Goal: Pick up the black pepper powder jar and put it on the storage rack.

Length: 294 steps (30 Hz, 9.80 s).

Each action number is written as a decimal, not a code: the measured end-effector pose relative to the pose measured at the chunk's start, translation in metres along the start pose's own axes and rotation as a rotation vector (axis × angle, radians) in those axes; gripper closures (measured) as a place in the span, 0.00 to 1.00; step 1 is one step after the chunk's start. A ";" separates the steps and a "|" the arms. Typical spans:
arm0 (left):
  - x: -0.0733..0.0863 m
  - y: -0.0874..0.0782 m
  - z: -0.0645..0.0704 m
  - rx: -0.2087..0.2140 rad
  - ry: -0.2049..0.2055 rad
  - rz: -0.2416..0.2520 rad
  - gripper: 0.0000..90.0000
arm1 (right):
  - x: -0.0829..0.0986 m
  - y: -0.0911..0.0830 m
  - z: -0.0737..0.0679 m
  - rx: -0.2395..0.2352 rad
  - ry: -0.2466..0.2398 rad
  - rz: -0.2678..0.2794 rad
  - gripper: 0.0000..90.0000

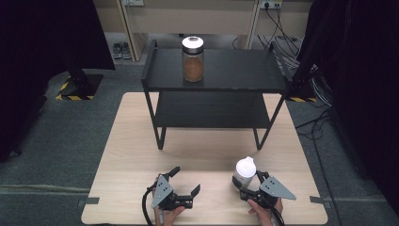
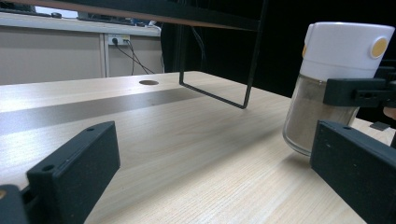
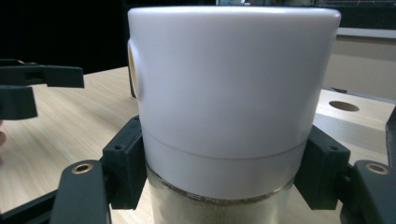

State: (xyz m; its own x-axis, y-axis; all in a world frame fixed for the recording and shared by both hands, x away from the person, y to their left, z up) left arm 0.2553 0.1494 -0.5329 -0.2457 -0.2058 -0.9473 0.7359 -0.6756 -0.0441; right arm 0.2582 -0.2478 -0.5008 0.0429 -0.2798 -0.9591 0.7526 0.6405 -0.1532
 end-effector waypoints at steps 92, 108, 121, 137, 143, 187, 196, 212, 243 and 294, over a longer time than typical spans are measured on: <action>0.000 -0.001 -0.003 0.009 -0.020 0.005 0.01 | -0.293 0.073 0.101 -0.127 0.020 0.236 0.34; 0.000 -0.002 -0.003 0.013 -0.026 0.009 0.01 | -0.295 0.112 0.124 -0.014 0.070 0.213 0.34; 0.000 -0.002 -0.003 0.014 -0.026 0.009 0.01 | -0.297 0.128 0.135 0.083 0.042 0.162 0.34; 0.000 -0.002 -0.003 0.016 -0.027 0.011 0.01 | -0.298 0.144 0.137 0.138 0.048 0.133 0.34; 0.000 -0.002 -0.004 0.016 -0.028 0.013 0.01 | -0.294 0.148 0.137 0.148 0.058 0.127 0.34; 0.001 -0.002 -0.003 0.016 -0.024 0.012 0.02 | -0.278 0.113 0.108 0.175 0.065 0.175 0.05; 0.001 -0.002 -0.003 0.017 -0.023 0.011 0.01 | -0.259 0.097 0.098 0.144 0.046 0.192 0.01; 0.000 -0.002 -0.003 0.016 -0.021 0.008 0.02 | -0.215 0.073 0.068 0.068 0.030 0.202 0.00; 0.000 -0.002 -0.003 0.016 -0.019 0.009 0.01 | -0.170 0.063 0.049 0.030 0.055 0.188 0.01; 0.000 -0.001 -0.002 0.015 -0.021 0.007 0.01 | -0.047 0.020 0.004 -0.010 0.089 0.067 0.00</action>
State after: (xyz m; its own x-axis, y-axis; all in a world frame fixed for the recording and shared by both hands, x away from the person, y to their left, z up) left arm 0.2556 0.1519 -0.5339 -0.2542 -0.2255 -0.9405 0.7284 -0.6844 -0.0328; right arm 0.2737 -0.2249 -0.4577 0.0343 -0.1715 -0.9846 0.7432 0.6631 -0.0896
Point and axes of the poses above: each handheld gripper's, and its own axes: y roughly forward along the jaws, x roughly out of its underside, z roughly to its right, the point moved 9 cm from there along y, roughly forward along the jaws, and after that the axes turned 12 degrees about -y, right-handed, at the moved point
